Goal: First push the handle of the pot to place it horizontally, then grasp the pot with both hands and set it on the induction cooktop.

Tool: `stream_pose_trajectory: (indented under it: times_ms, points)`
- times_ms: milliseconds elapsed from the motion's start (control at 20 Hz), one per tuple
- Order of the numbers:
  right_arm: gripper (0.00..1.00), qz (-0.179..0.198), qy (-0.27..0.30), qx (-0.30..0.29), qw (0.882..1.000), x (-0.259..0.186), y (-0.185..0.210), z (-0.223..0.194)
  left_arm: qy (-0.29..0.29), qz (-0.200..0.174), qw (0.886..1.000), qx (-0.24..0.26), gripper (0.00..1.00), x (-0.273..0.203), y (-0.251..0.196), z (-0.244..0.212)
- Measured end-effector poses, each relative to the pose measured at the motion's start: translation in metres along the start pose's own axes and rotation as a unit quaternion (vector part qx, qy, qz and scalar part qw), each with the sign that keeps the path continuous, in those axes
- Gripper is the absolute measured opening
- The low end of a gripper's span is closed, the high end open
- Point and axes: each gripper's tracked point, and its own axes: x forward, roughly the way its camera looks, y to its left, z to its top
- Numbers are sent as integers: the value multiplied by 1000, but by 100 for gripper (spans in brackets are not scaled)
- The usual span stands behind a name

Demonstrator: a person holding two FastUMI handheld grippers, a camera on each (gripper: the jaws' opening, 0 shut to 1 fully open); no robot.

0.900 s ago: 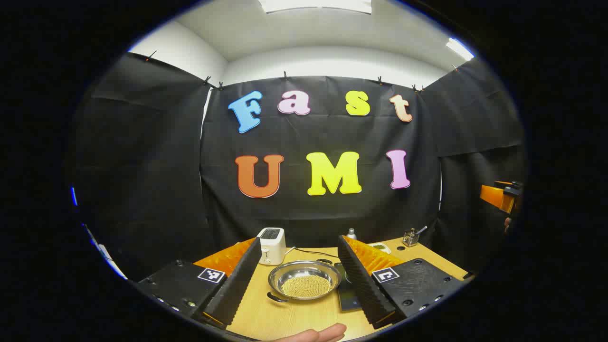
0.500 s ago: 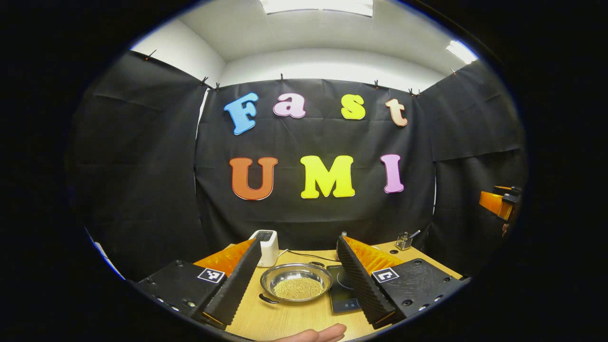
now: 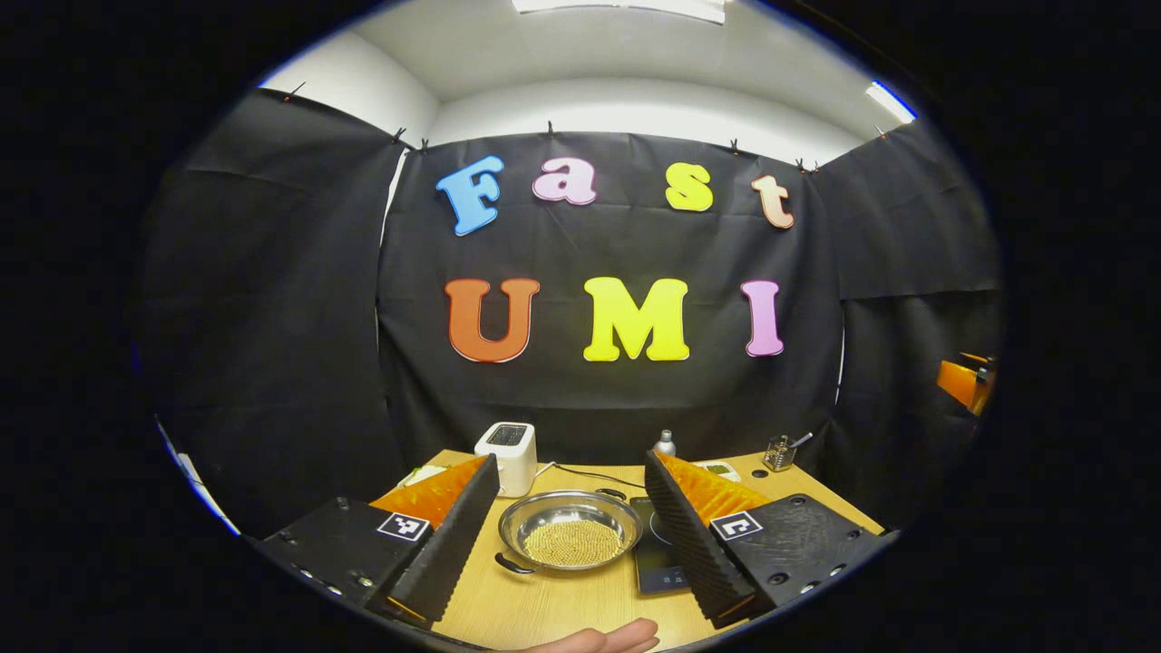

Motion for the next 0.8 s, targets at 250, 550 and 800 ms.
stream_pose_trajectory:
  times_ms: [250,550,800]
  points:
    - [98,3,1,-12,1000,3,4,-5,52,25,998,14,96,27,19,-33]
    - [98,-1,-1,-23,1000,9,4,-10,184,-14,983,-22,85,52,7,-110]
    - [99,4,15,-32,999,13,9,-27,244,-6,969,-24,66,75,21,-158]
